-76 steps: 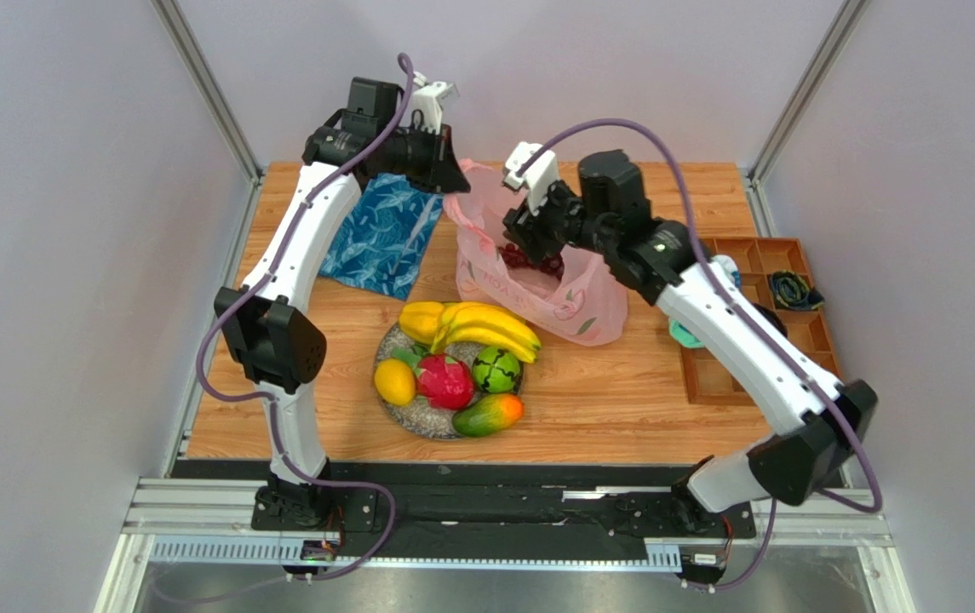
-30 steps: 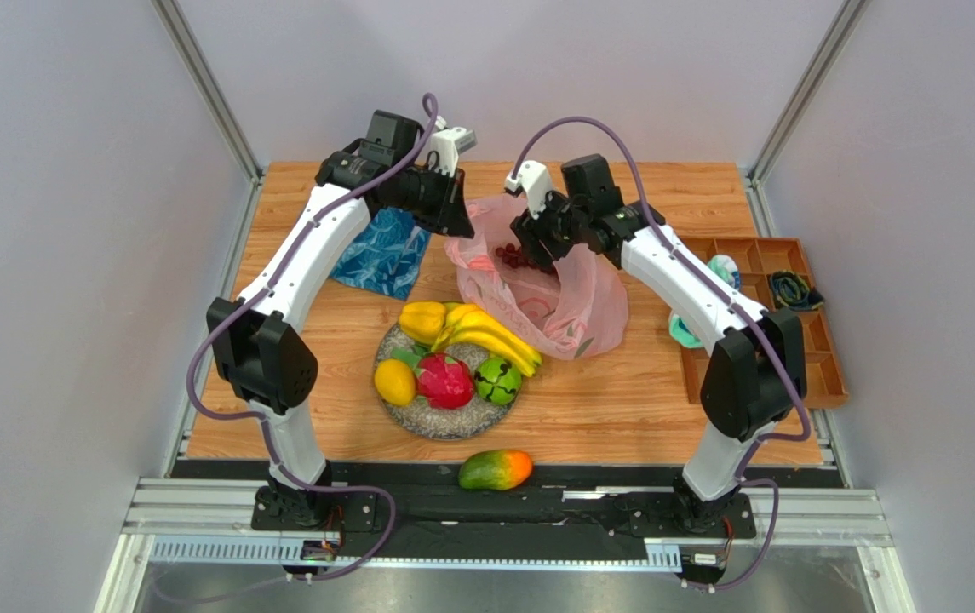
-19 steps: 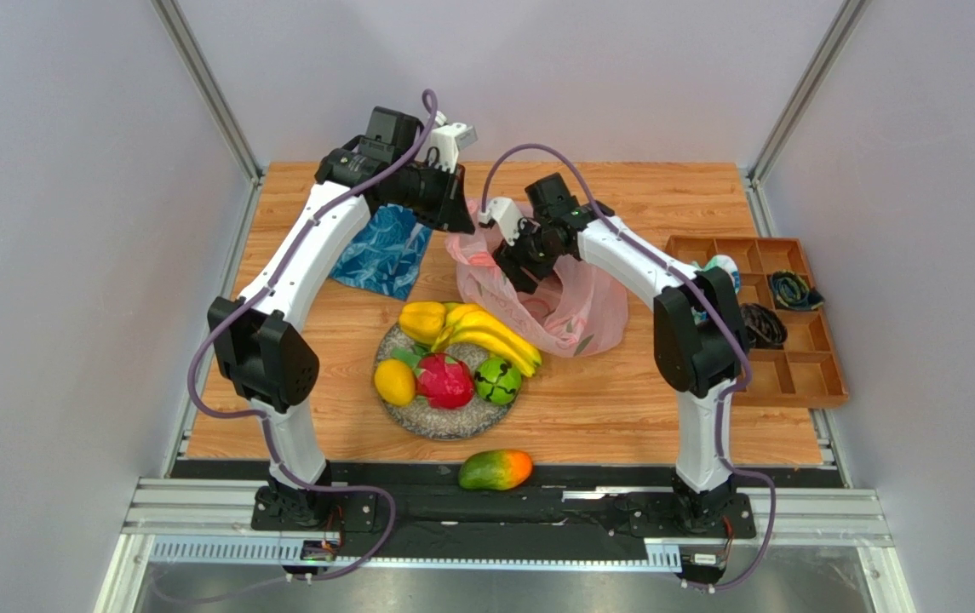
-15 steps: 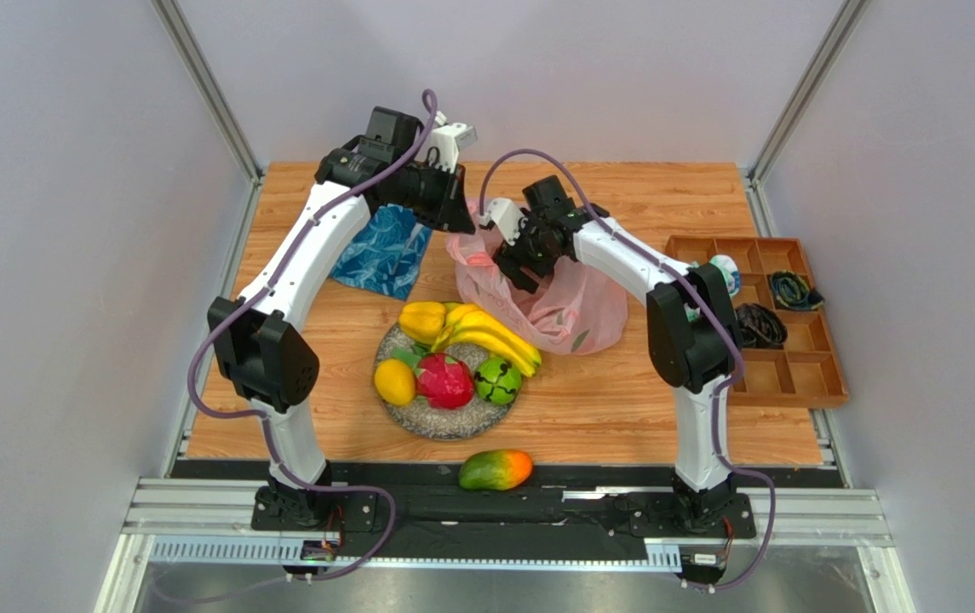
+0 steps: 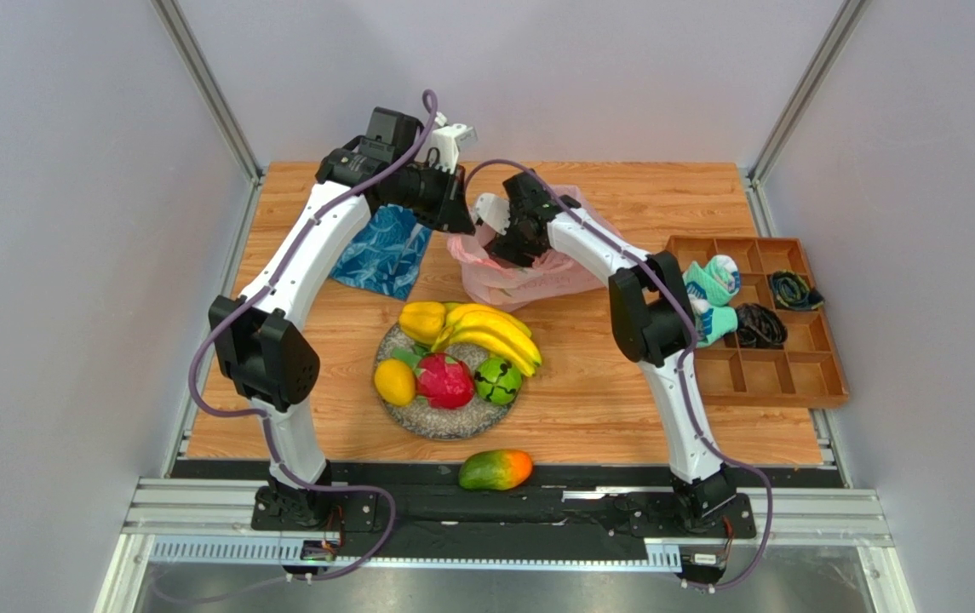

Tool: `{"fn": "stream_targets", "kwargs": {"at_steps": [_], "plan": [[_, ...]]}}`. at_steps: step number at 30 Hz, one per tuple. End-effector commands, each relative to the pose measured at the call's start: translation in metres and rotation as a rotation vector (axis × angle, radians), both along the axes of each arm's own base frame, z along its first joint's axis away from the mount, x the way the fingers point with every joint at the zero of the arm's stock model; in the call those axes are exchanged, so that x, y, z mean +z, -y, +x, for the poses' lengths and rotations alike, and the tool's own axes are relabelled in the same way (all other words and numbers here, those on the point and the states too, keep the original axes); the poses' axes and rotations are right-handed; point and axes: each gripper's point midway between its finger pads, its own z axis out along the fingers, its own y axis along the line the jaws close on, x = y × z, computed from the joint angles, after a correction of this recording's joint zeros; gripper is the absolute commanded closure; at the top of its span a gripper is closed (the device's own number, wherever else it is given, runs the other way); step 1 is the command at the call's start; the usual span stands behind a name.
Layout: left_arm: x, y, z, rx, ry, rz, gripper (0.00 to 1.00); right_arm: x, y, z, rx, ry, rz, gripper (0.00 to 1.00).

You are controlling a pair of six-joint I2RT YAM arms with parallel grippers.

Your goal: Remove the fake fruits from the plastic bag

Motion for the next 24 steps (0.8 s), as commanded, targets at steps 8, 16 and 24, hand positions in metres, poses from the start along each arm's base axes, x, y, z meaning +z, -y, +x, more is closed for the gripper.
{"fn": "stream_targets", "kwargs": {"at_steps": [8, 16, 24], "plan": [[0.017, 0.010, 0.028, 0.025, 0.067, -0.024, 1.00, 0.120, -0.002, -0.024, 0.002, 0.098, 0.325, 0.68], [0.043, 0.014, 0.070, 0.078, 0.202, -0.031, 1.00, 0.226, -0.012, -0.045, 0.018, 0.100, 0.649, 0.82], [0.054, 0.014, 0.091, 0.101, 0.256, -0.051, 1.00, 0.295, -0.020, -0.086, 0.097, 0.106, 0.803, 0.79]]}}
